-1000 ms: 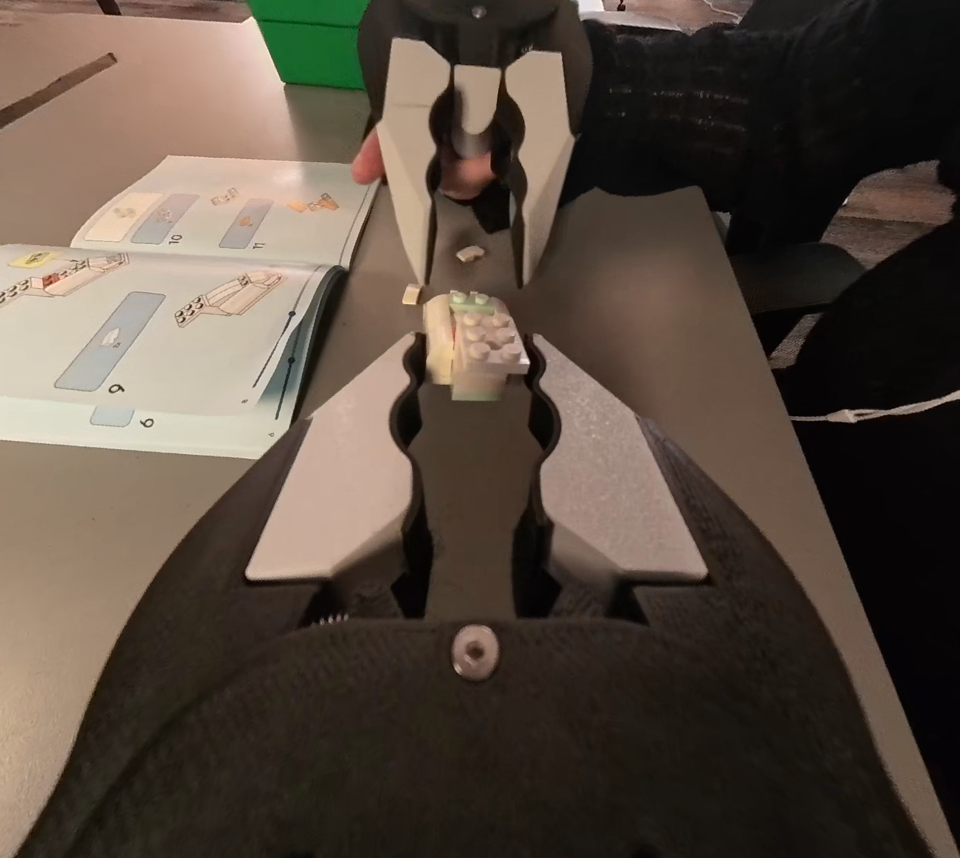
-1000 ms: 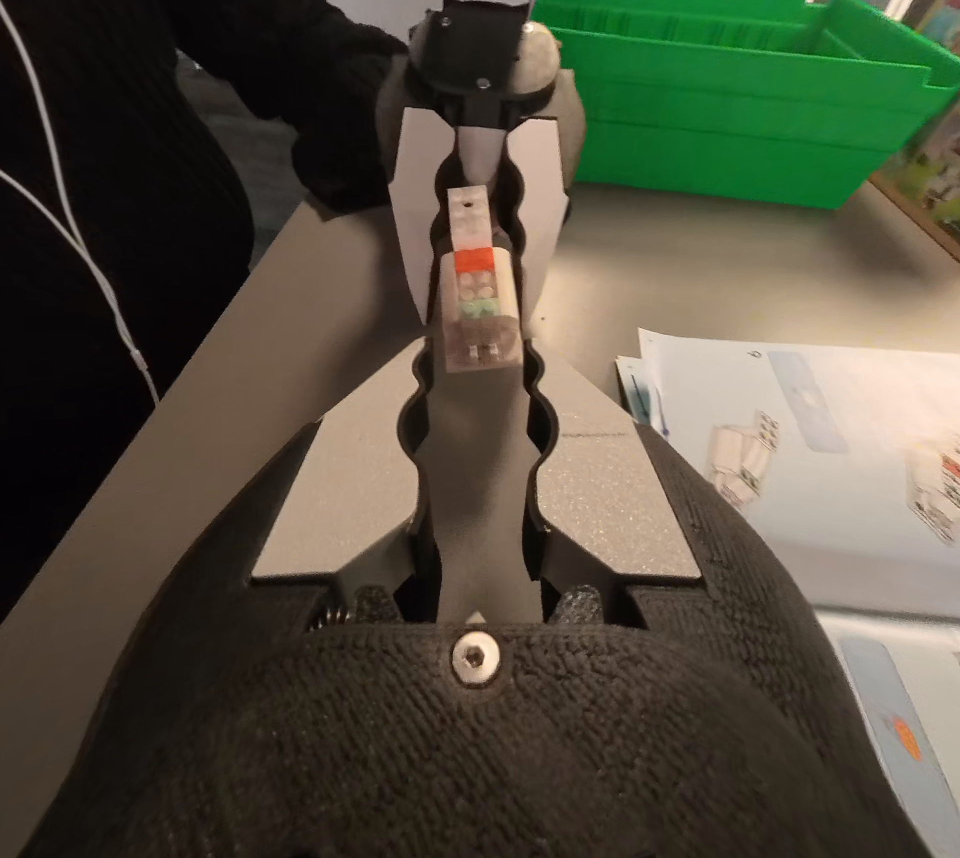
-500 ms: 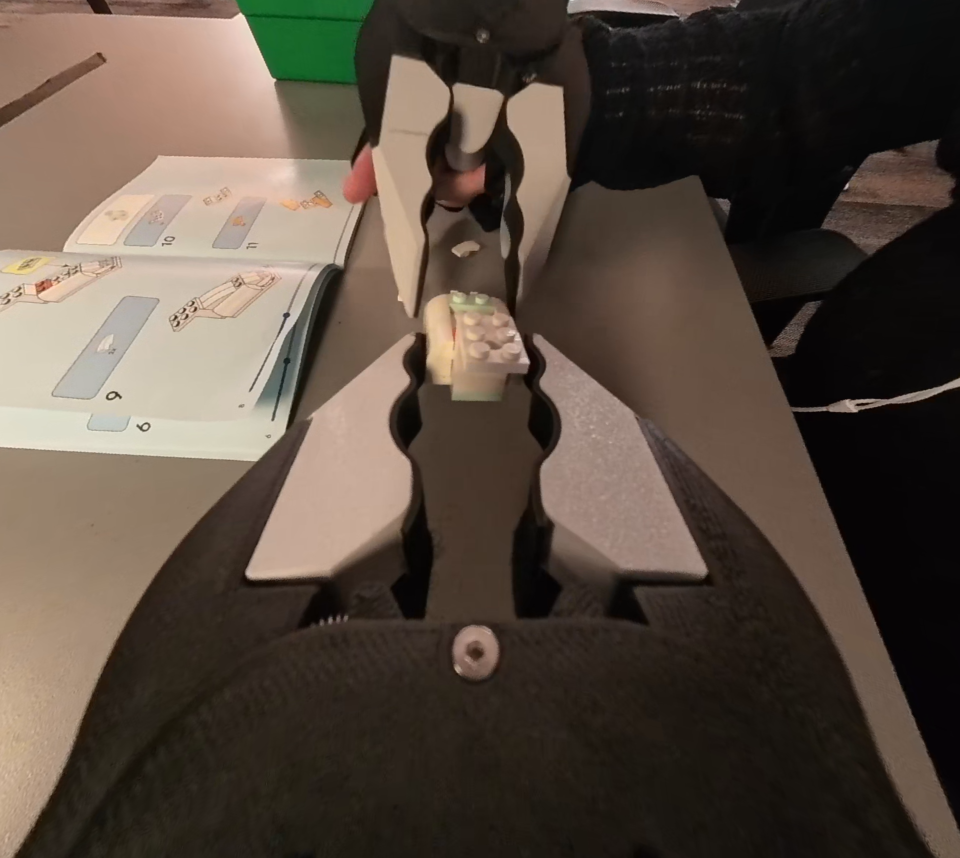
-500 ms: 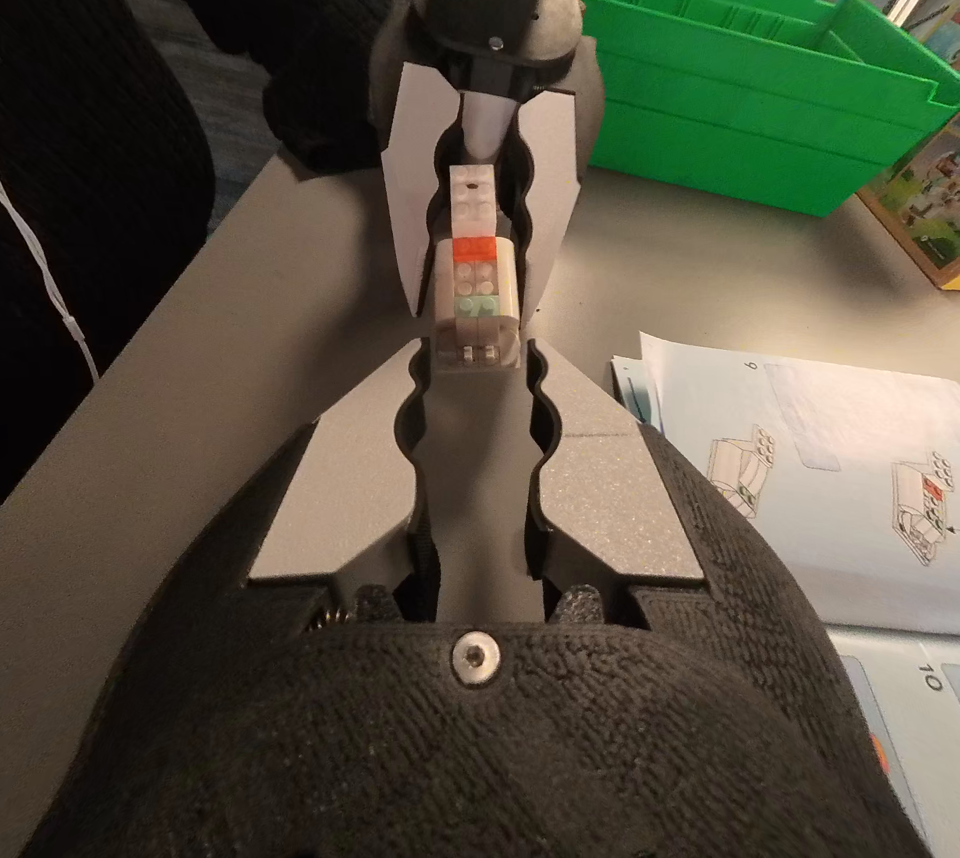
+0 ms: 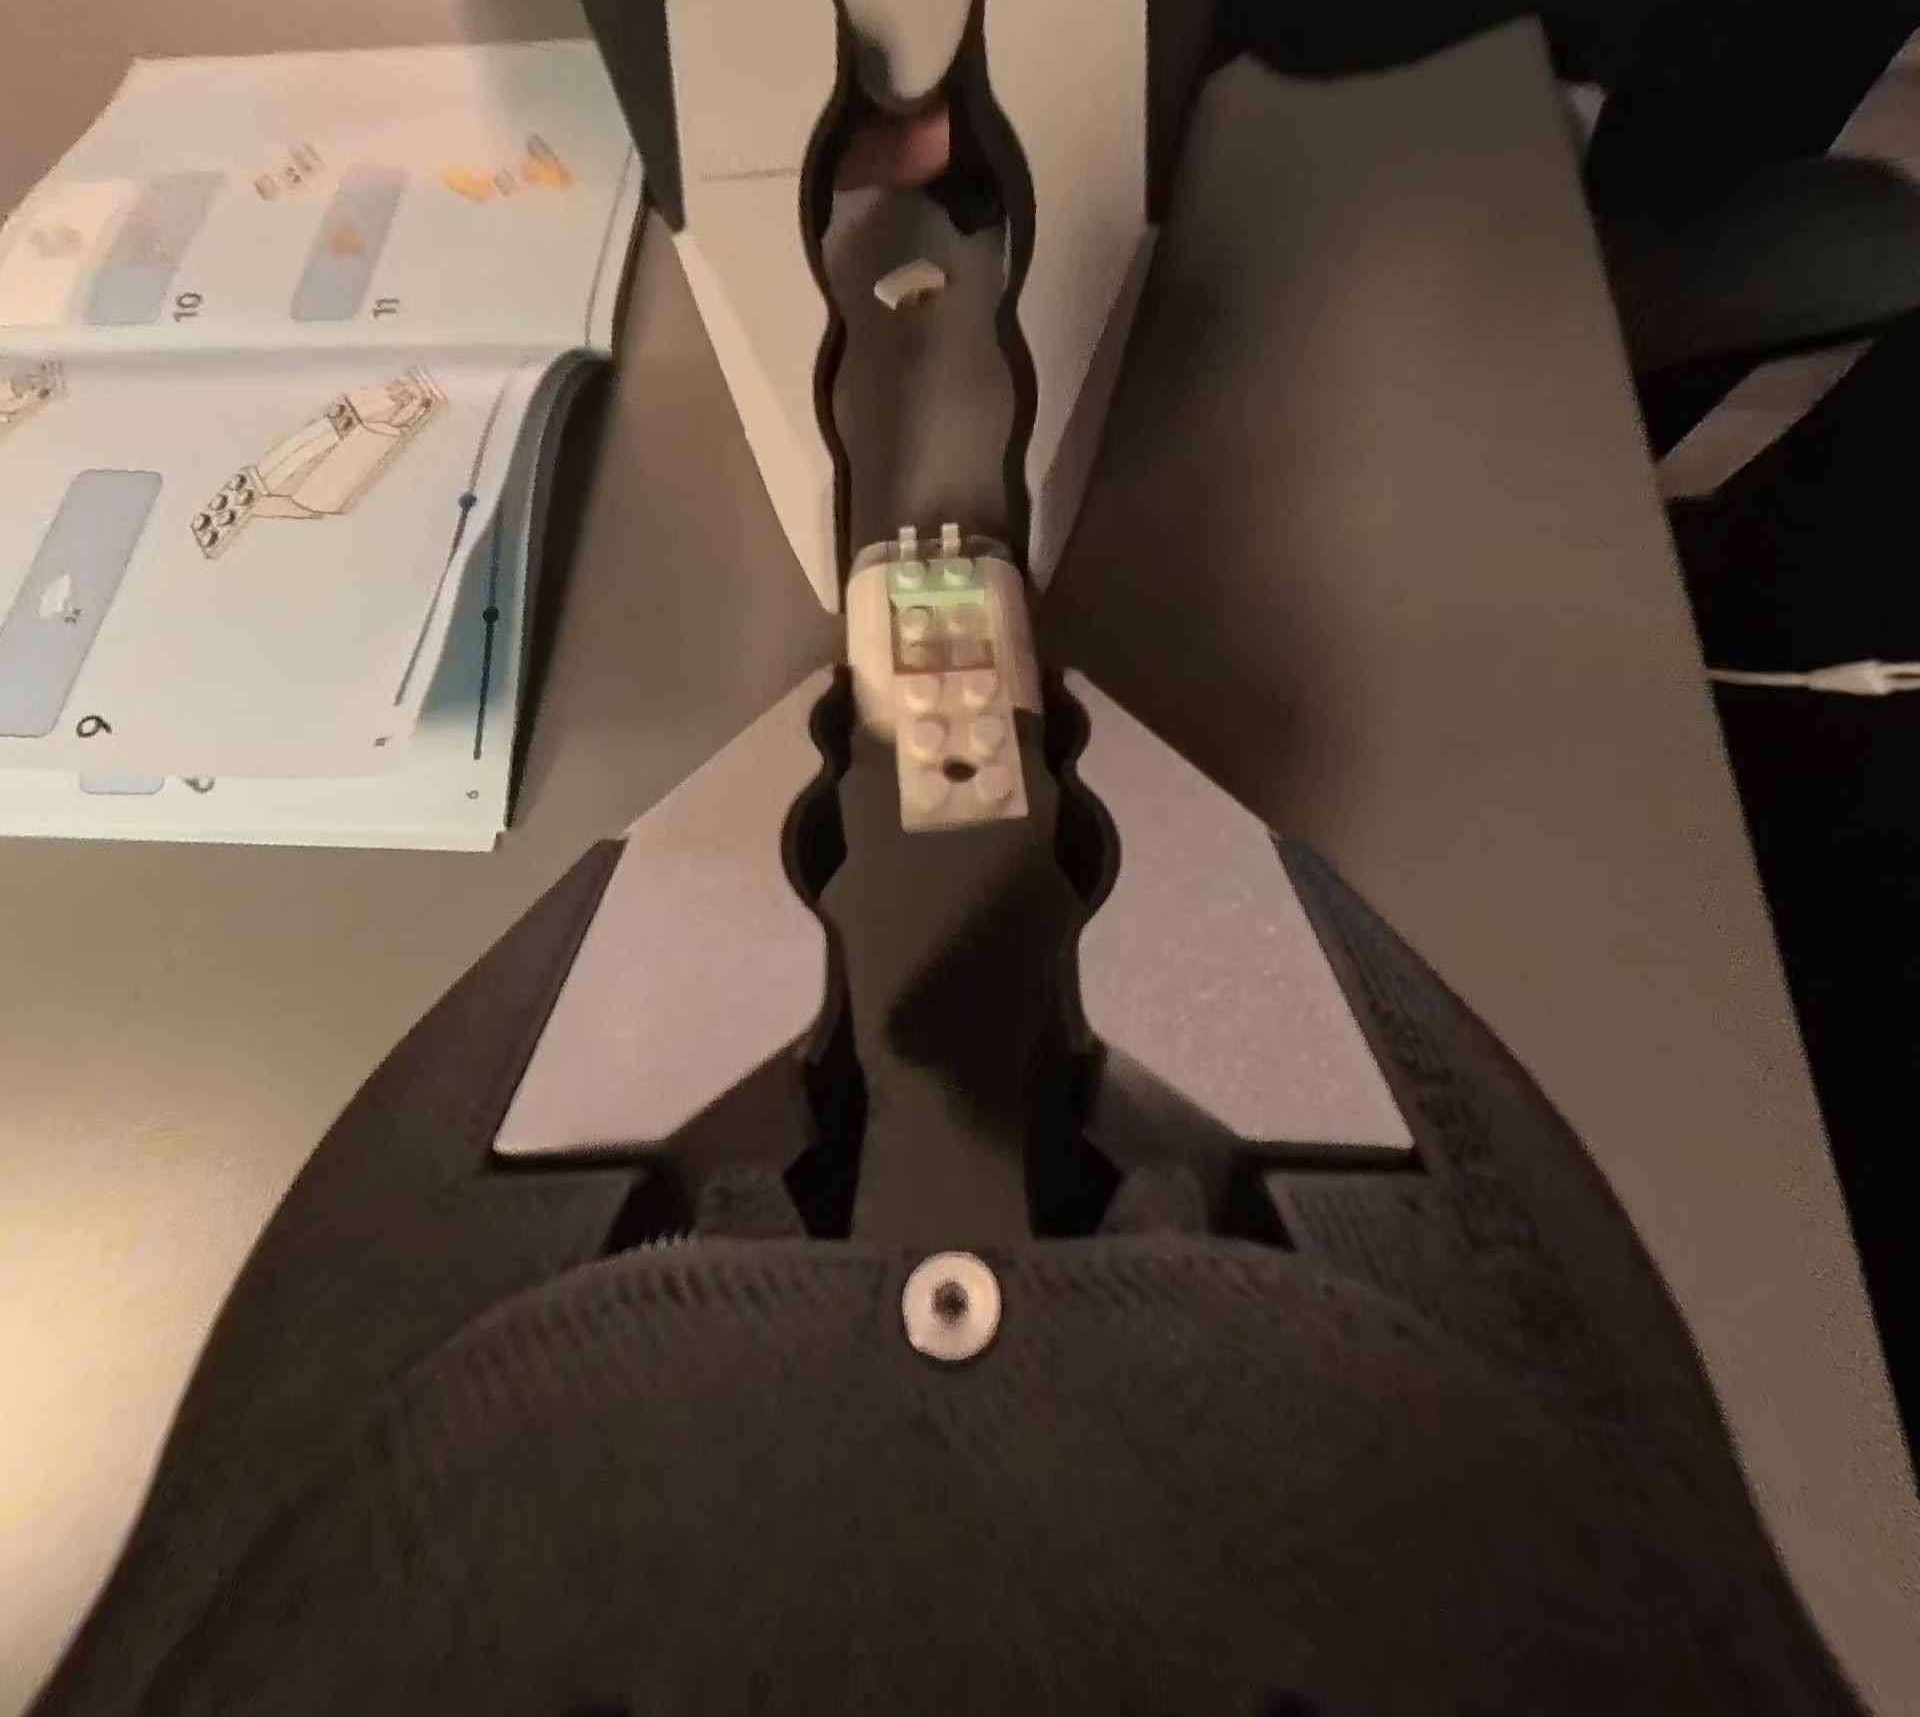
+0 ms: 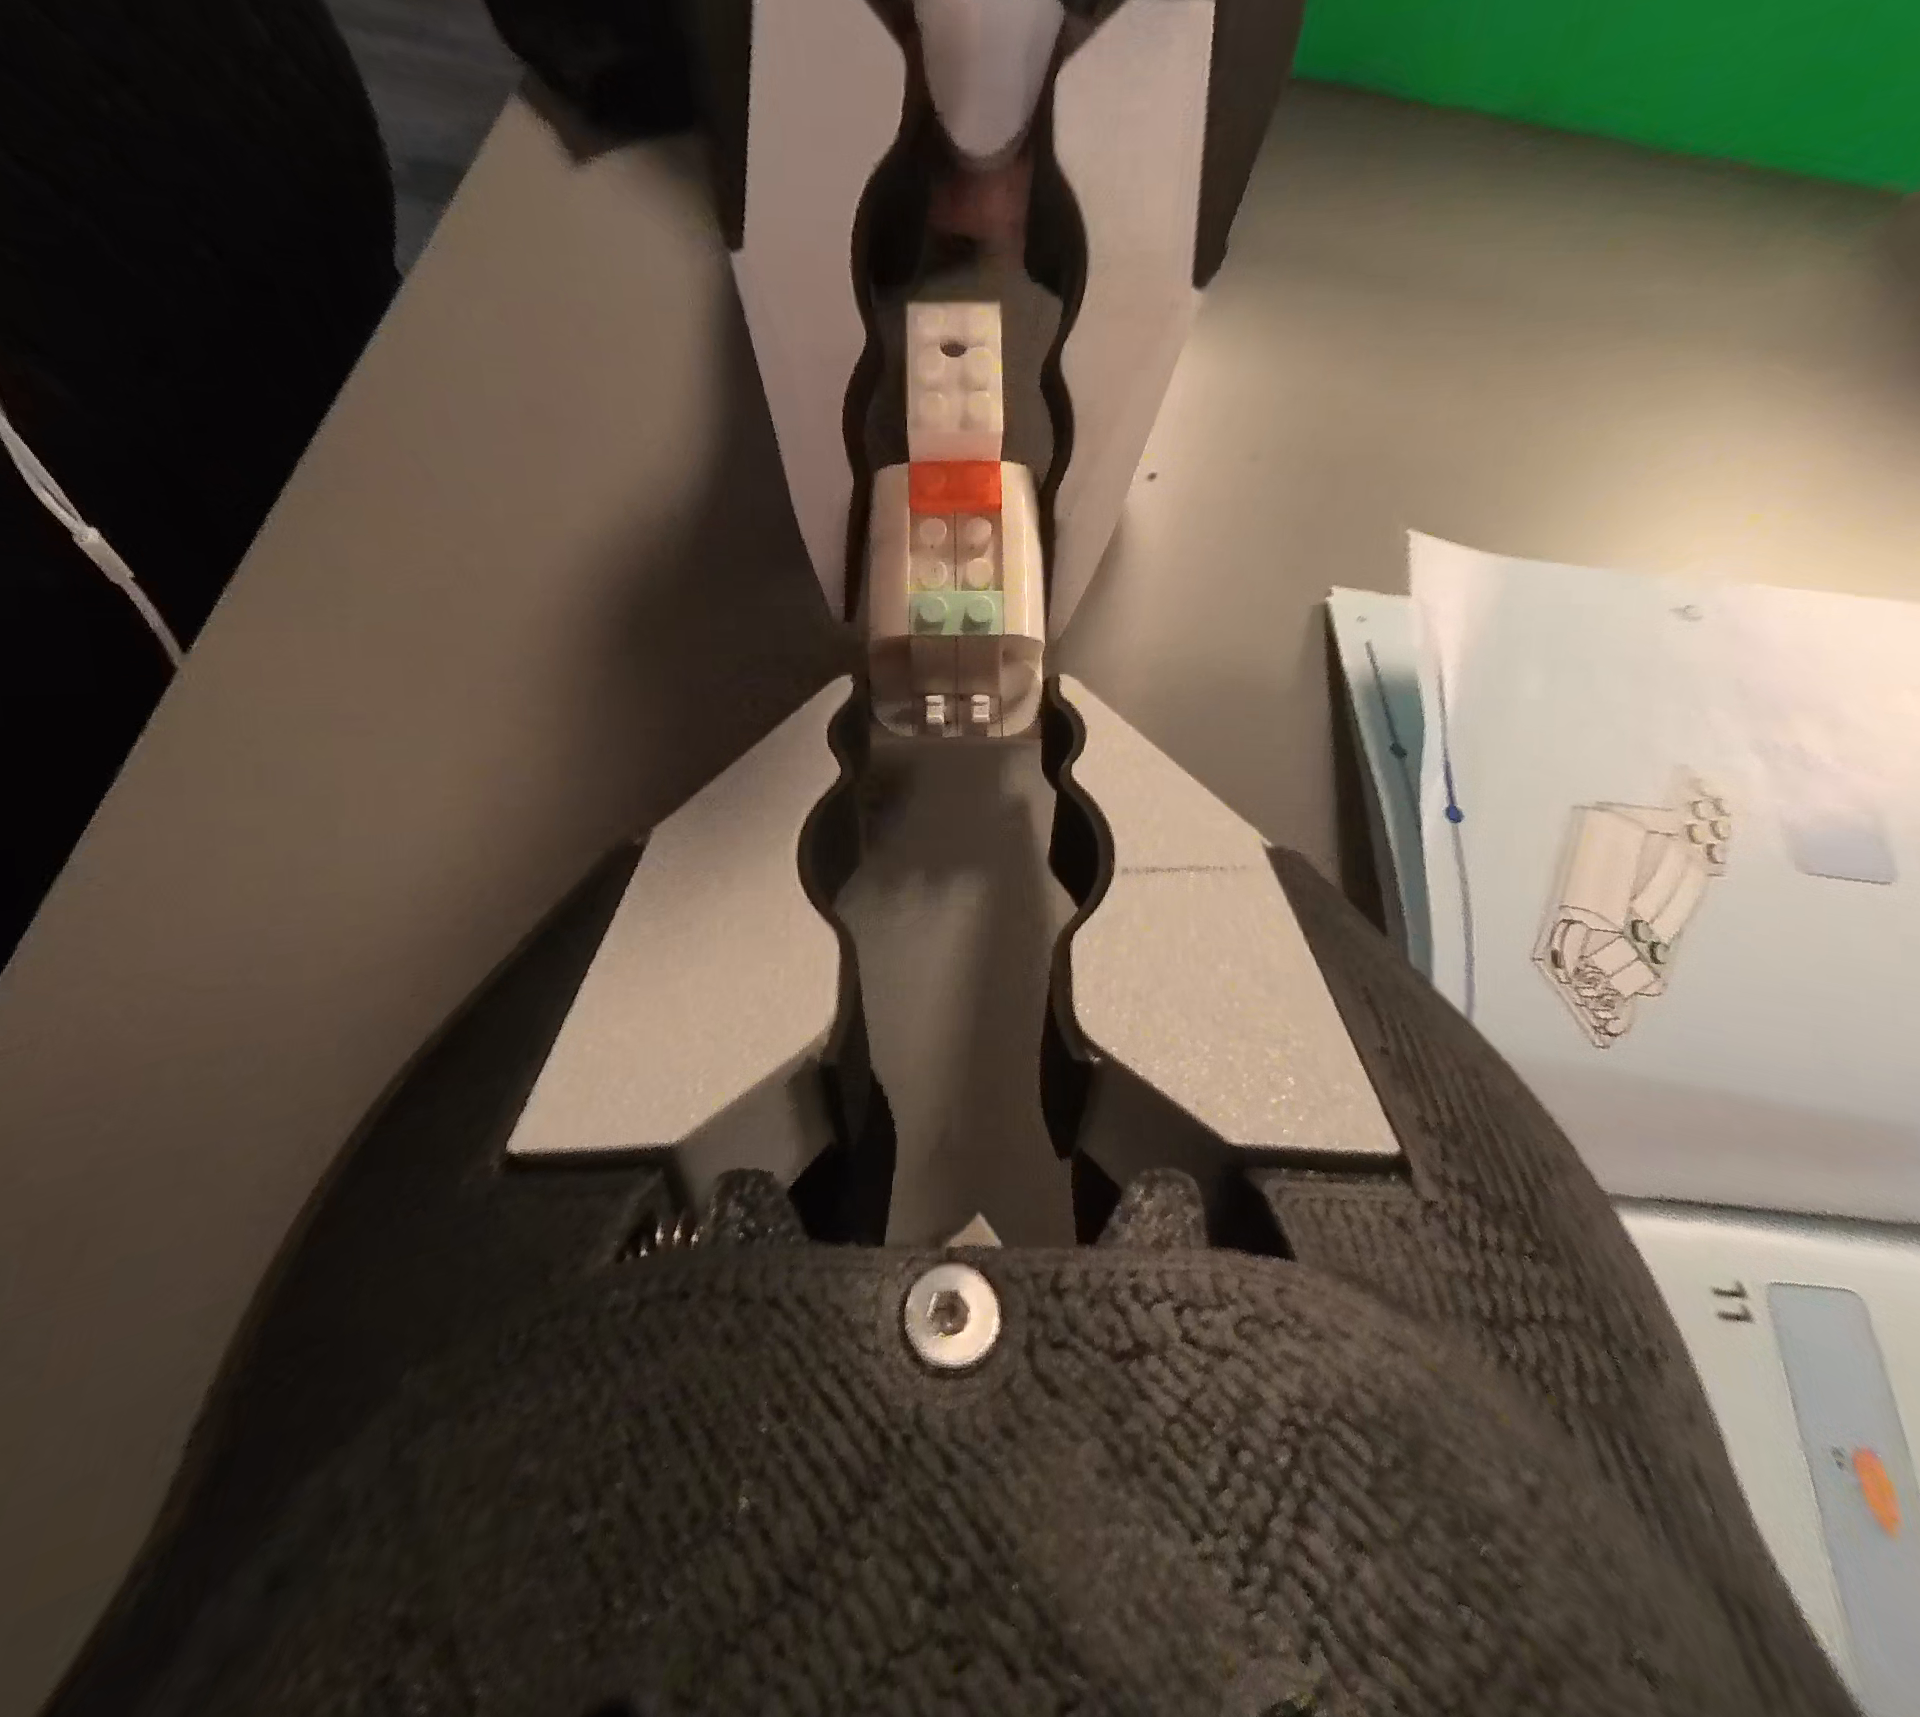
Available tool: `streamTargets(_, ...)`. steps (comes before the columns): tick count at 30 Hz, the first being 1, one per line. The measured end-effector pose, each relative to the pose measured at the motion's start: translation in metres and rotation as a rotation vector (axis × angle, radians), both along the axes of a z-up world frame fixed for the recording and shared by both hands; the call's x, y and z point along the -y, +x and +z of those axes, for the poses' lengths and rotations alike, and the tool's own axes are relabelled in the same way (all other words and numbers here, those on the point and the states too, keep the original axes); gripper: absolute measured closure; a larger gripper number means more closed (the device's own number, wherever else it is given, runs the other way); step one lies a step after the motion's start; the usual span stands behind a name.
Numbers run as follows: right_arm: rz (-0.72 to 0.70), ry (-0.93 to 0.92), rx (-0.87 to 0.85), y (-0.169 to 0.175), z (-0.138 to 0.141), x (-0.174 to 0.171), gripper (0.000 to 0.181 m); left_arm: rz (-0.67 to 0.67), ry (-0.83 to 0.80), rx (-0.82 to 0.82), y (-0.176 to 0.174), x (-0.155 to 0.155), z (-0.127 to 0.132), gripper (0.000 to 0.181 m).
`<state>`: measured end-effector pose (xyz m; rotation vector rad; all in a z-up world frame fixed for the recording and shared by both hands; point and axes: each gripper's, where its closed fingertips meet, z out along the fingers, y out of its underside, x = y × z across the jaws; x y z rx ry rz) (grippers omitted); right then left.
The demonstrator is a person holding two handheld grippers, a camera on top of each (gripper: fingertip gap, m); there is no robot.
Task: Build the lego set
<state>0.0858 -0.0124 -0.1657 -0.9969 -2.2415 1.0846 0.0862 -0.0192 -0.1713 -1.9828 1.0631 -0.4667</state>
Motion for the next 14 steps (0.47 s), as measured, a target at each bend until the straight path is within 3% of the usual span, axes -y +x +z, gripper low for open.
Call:
streamTargets(9, 0.002, 0.037, 0.063, 0.001, -0.011, 0.001, 0.150, -0.012, -0.021, -0.045, 0.001, 0.002, -0.007, 0.145)
streamTargets(14, 0.038, 0.016, -0.012, 0.006, 0.001, 0.000, 0.147, -0.014, -0.039, -0.037, 0.000, 0.003, -0.008, 0.145)
